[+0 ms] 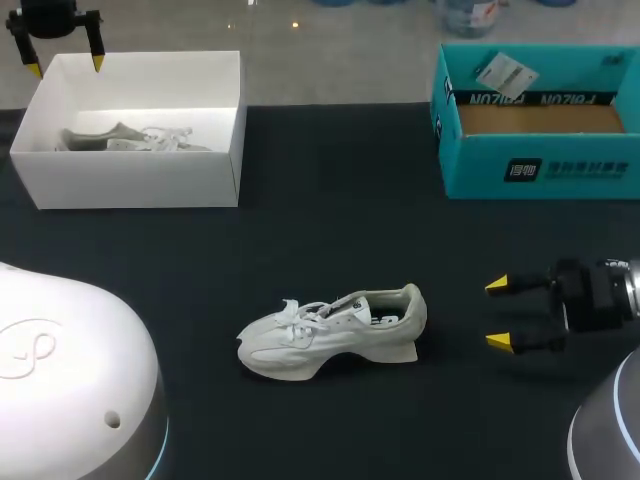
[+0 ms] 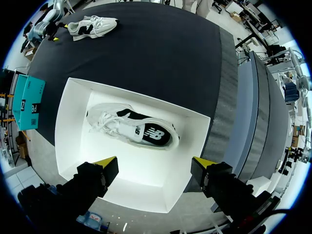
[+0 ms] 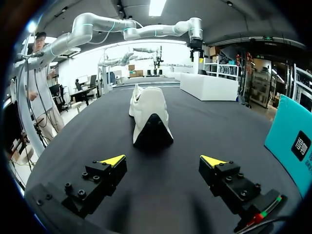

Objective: Take the shoe out of the shoebox, open the shoe tongue, remove and reinsert the insole, then place the shoe into the shoebox

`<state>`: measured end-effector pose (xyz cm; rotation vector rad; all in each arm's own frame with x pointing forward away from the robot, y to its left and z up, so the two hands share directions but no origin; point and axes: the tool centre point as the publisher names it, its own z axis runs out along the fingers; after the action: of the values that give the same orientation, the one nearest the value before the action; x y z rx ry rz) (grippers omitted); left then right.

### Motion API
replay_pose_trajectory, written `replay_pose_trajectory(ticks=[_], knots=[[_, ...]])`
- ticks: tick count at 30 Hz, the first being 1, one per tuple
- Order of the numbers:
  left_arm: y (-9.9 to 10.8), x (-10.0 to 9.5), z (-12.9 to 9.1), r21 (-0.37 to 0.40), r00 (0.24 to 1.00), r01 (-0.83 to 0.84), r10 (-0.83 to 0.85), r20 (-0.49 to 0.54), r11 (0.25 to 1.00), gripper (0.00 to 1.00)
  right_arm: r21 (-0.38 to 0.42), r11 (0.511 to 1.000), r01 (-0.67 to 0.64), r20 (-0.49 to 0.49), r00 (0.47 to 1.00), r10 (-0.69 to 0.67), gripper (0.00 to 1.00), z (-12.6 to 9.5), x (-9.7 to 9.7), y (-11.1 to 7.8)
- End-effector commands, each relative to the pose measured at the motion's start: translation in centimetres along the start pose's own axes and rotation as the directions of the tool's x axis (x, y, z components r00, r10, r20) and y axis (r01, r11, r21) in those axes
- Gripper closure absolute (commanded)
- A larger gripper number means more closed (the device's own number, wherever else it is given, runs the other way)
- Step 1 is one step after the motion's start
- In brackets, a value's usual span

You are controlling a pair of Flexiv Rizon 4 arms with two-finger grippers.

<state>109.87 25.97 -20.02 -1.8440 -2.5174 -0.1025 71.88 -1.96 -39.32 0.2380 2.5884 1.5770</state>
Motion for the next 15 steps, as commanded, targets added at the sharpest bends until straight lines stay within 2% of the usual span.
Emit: replay_pose_trajectory(ticks=[1, 11, 15], knots=[[0.0, 0.0, 0.0, -0.001, 1.0, 0.0, 0.0, -0.001, 1.0, 0.0, 0.002, 1.0, 0.0, 0.001, 1.0, 0.0, 0.0, 0.0, 0.0, 0.0], [0.0, 0.0, 0.0, -0.001, 1.0, 0.0, 0.0, -0.001, 1.0, 0.0, 0.002, 1.0, 0.0, 0.001, 1.0, 0.0, 0.0, 0.0, 0.0, 0.0], [0.0, 0.0, 0.0, -0.001, 1.0, 0.0, 0.0, -0.001, 1.0, 0.0, 0.024, 0.999, 0.041, -0.078, 0.996, -0.039, 0.0, 2.1, -0.8, 1.2]])
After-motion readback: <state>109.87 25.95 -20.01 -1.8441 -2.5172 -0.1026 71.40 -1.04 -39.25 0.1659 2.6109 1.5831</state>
